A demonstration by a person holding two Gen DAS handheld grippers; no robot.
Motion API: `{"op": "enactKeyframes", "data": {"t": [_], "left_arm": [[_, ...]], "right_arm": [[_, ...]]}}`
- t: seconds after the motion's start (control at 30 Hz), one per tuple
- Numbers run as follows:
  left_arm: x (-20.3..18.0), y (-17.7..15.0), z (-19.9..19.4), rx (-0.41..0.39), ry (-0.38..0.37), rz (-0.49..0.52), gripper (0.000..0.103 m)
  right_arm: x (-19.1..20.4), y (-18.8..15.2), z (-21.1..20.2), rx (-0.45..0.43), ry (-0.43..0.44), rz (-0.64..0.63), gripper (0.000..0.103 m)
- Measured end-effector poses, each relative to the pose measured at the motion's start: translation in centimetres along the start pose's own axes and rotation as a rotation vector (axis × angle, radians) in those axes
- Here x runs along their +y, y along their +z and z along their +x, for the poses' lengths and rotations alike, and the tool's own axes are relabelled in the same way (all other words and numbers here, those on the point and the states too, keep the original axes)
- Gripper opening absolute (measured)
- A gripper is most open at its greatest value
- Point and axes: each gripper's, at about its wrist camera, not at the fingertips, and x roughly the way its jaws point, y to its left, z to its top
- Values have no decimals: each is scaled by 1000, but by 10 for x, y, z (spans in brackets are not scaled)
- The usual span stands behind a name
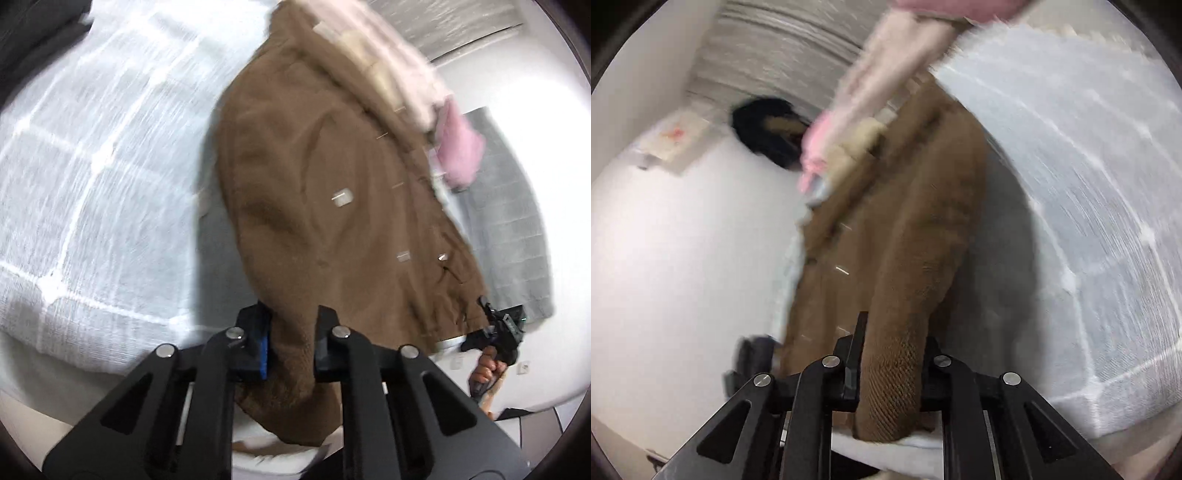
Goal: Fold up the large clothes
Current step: 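Grasp the coat hem with both tools and lift it toward the collar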
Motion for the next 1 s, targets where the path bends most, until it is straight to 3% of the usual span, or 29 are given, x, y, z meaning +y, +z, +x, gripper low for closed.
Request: {"op": "enactKeyframes", "data": {"t": [0.17, 0.33, 0.5, 0.77, 0.9, 1.0], "left_arm": [[-43, 7, -60, -152, -129, 81, 14], [-88, 21, -112, -272, -238, 129, 13], [-128, 10, -153, -373, -338, 192, 13], [-146, -15, -221, -501, -460, 286, 13], [-148, -10, -222, -535, -457, 322, 14], [-139, 14, -192, -540, -357, 267, 14]], "right_arm": [[37, 24, -49, -159, 127, -16, 12], [70, 42, -84, -240, 216, -43, 11], [82, 34, -133, -296, 328, -90, 11], [113, 23, -212, -420, 443, -183, 11], [129, 28, -227, -470, 427, -211, 11], [129, 42, -208, -490, 280, -181, 11]]}}
